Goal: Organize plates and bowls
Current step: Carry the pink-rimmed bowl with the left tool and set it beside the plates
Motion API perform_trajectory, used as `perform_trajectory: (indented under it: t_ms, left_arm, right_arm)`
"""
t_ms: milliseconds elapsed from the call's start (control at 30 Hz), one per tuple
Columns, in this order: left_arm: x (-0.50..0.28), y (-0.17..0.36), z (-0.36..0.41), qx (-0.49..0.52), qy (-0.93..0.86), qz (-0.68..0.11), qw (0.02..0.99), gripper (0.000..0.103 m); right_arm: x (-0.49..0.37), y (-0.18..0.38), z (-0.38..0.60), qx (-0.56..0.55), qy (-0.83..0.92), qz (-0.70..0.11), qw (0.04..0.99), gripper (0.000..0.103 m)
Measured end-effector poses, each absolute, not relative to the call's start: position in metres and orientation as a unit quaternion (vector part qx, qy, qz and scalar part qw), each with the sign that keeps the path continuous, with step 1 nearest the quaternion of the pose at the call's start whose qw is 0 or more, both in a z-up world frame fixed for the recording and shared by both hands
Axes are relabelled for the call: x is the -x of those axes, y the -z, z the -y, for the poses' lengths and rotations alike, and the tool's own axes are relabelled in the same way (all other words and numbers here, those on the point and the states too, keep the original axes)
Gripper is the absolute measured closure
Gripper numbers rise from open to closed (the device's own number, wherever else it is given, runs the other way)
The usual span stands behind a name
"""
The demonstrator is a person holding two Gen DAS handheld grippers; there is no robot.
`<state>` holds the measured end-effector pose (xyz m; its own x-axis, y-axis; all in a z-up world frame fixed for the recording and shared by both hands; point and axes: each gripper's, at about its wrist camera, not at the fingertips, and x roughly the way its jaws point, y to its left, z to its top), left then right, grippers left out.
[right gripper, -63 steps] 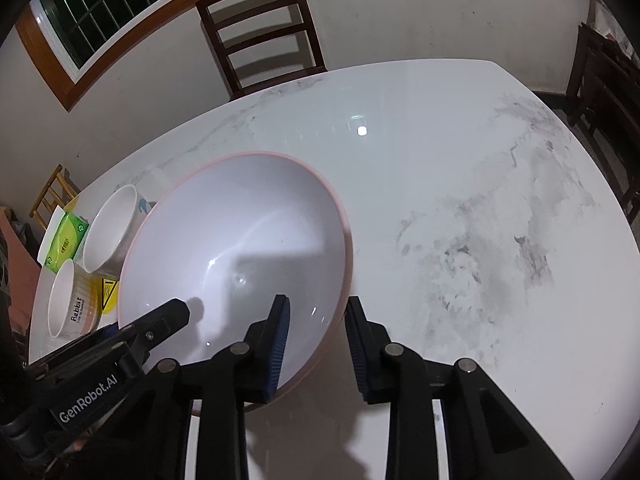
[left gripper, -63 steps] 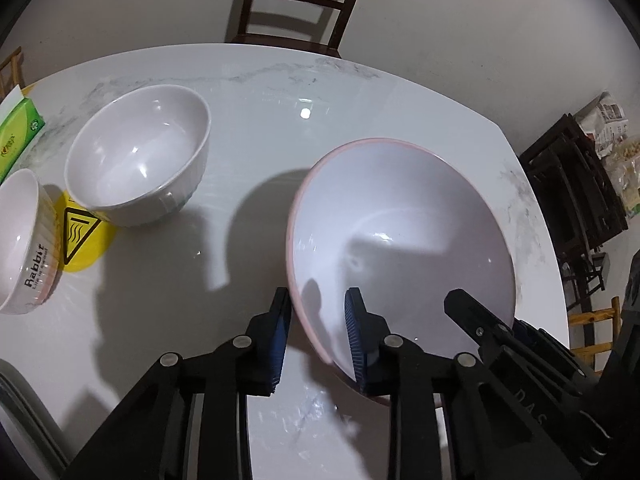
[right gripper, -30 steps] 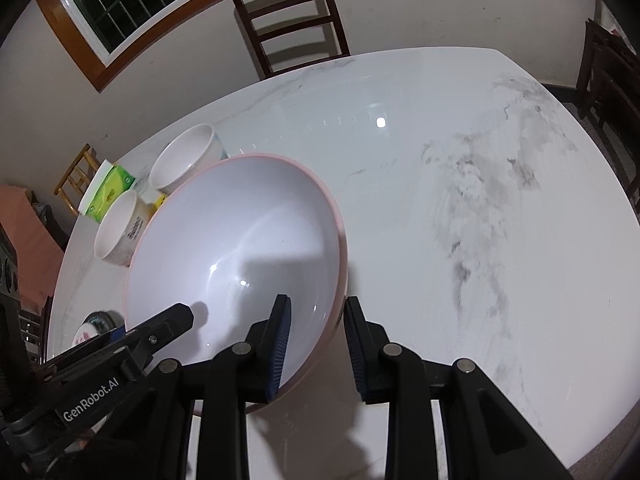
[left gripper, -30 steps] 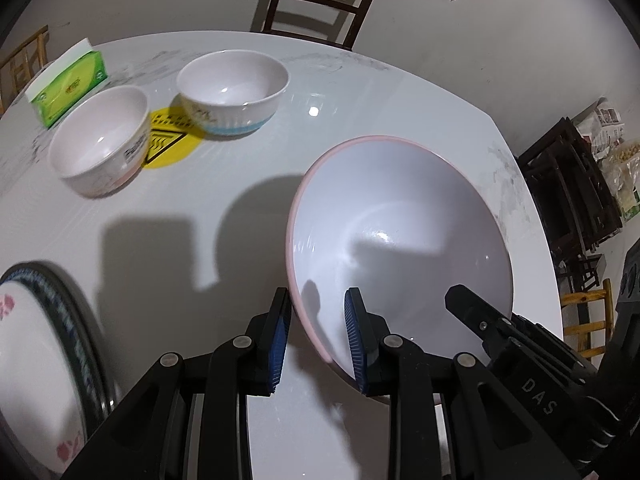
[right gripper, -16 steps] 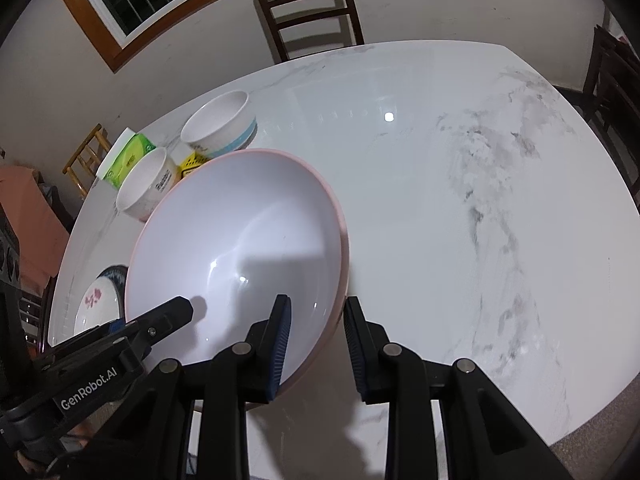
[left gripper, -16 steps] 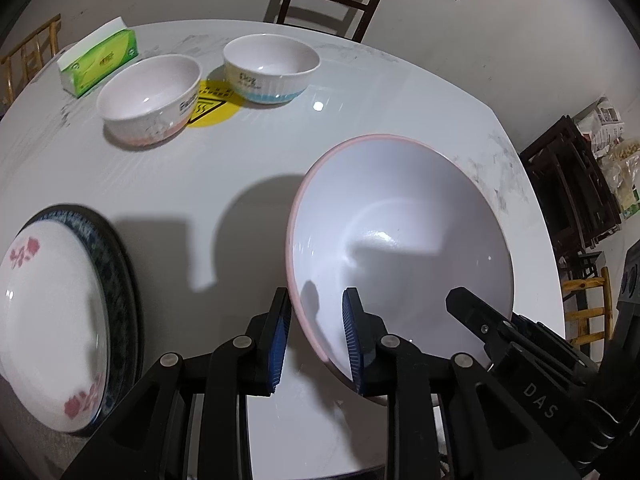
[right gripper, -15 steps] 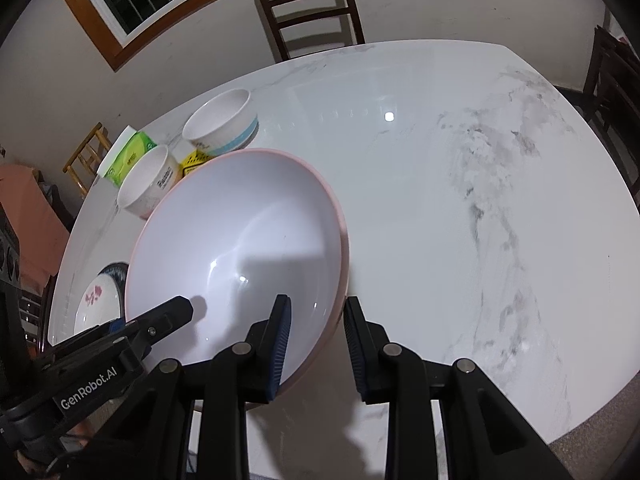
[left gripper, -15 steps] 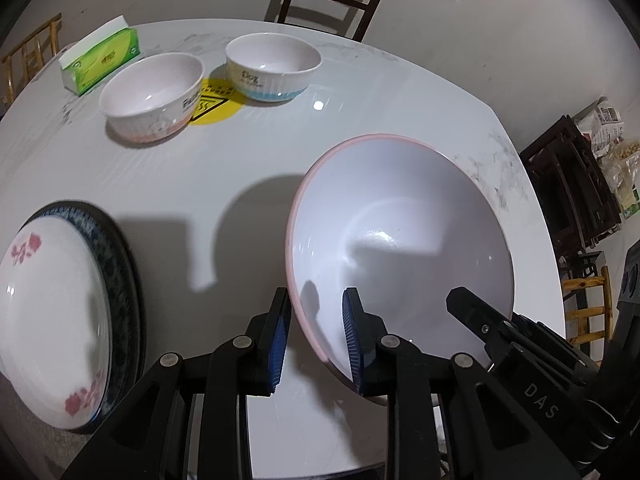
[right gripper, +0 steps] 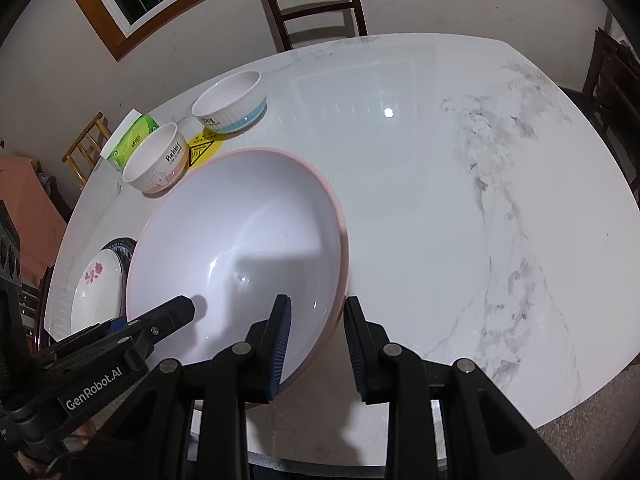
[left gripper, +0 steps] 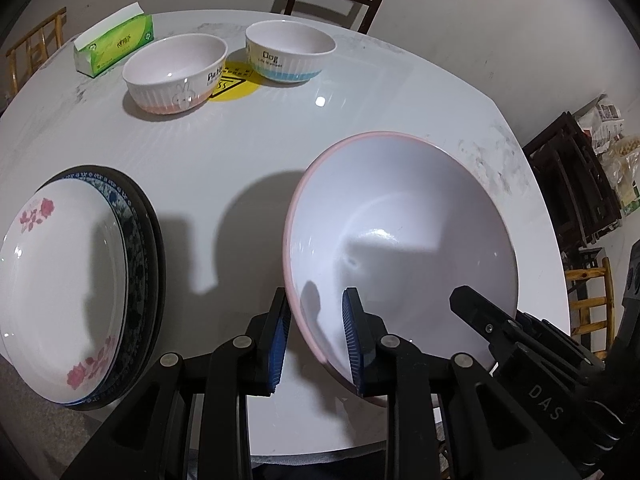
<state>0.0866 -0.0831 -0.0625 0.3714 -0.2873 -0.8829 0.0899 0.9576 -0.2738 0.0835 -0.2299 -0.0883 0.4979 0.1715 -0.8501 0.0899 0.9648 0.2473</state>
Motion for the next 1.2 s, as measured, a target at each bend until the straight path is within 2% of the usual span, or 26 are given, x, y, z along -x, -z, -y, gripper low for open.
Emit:
perform_trajectory:
  t_ms: [867, 1200]
  left_arm:
    - [-0.086, 0.067, 0.084, 0.077, 0.121, -0.55, 0.823, 0.081]
    - [-0.086, 0.056, 0.074, 0.082, 0.115, -0.535, 0.833, 0.073]
  right_arm:
    - [-0.082, 0.093, 0.234, -0.145, -0.018, -0.506, 0.85, 0.073]
    - [-0.084, 0.078, 0.245, -0.15, -0.009, -0.487, 0.86, 0.073]
